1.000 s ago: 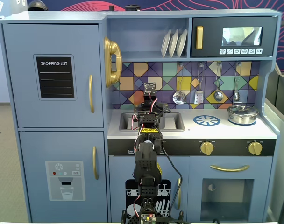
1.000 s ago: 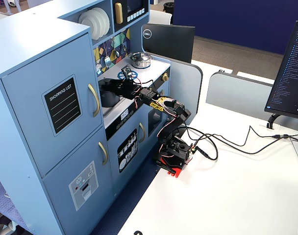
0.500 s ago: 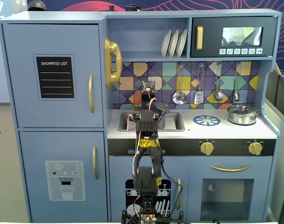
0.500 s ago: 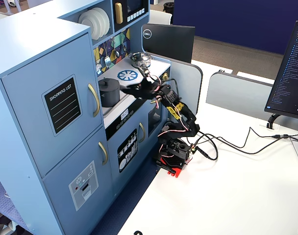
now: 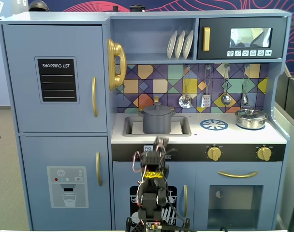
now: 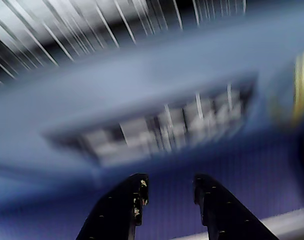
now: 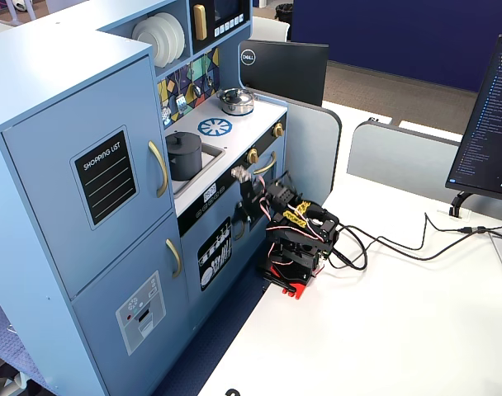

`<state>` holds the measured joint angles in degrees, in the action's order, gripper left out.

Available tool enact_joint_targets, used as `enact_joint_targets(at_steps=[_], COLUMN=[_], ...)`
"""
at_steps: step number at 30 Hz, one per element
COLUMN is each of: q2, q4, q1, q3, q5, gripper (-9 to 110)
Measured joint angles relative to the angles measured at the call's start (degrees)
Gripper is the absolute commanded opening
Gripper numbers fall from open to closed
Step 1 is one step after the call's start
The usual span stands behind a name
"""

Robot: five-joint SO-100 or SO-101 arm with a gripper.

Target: Pick up the lid from the counter and put it on the gray recipient

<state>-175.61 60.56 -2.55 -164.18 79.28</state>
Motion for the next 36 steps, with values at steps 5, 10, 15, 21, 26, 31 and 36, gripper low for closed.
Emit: enact_joint_targets(at_steps=[5,10,15,21,26,31,36], q2=[-5.27,-6.50,-7.38,-7.38,-7.38,-7.38,-7.38], q4=[5.54,16.08,16.96,17.05,17.05,17.05,17.05], q1=[0.18,0.44,0.35,0.18,0.18,0.18,0.18], q3=[-7.82,-7.47,-7.91,-7.91,-7.91,-7.91,-7.91], q5=[-0.44,2.11,5.36,7.03,7.03,7.03,7.03], gripper=[1,2,3,4,4,4,4])
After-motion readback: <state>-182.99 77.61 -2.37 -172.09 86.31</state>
